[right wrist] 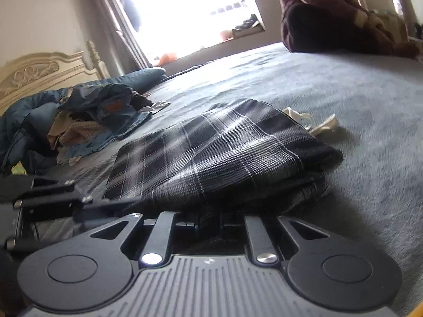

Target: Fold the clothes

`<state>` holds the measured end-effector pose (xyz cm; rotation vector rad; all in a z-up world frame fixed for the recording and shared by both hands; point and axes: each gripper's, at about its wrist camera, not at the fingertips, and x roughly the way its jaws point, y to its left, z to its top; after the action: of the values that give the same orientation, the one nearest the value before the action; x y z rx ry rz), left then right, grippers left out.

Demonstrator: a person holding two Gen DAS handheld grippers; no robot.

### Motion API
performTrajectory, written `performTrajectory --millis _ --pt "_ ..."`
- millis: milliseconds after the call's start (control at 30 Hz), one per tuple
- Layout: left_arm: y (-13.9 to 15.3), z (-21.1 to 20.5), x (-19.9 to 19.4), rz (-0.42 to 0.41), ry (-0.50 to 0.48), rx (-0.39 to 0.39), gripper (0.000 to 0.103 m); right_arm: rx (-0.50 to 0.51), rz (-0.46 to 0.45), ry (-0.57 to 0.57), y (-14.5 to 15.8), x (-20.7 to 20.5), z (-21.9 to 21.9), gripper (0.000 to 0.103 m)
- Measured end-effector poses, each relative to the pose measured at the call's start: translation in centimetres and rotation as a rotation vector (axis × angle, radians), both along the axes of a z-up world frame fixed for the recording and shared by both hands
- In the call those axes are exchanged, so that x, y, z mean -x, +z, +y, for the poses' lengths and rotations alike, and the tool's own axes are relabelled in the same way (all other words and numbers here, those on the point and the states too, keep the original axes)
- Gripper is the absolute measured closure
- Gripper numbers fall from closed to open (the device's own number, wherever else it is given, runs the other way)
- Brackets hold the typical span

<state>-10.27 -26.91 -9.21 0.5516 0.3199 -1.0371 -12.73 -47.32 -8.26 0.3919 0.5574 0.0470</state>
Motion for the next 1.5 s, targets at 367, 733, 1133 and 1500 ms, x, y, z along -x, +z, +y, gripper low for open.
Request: performTrajectory --millis 367,733,1133,1500 --pt "-2.8 -1.2 1.5 -0.115 -0.079 -0.146 0.083 -0.164 -0.012 -0.132 -0.1 3.4 -4.3 0.086" --pt "-3.2 -1.4 2.1 -0.115 -0.061 -0.135 0.079 0.035 -0.019 -0.176 1.7 2.1 -4.2 0.084" --pt "0.4 3.6 3.4 0.071 -0.036 0.010 0.076 -0.036 0.015 -0.208 0.4 2.0 -6.3 0.090" --pt "-3.7 4.1 2.8 0.197 0.075 0.047 0.075 0.097 0.071 -0.141 0.1 0.9 -3.9 0.089"
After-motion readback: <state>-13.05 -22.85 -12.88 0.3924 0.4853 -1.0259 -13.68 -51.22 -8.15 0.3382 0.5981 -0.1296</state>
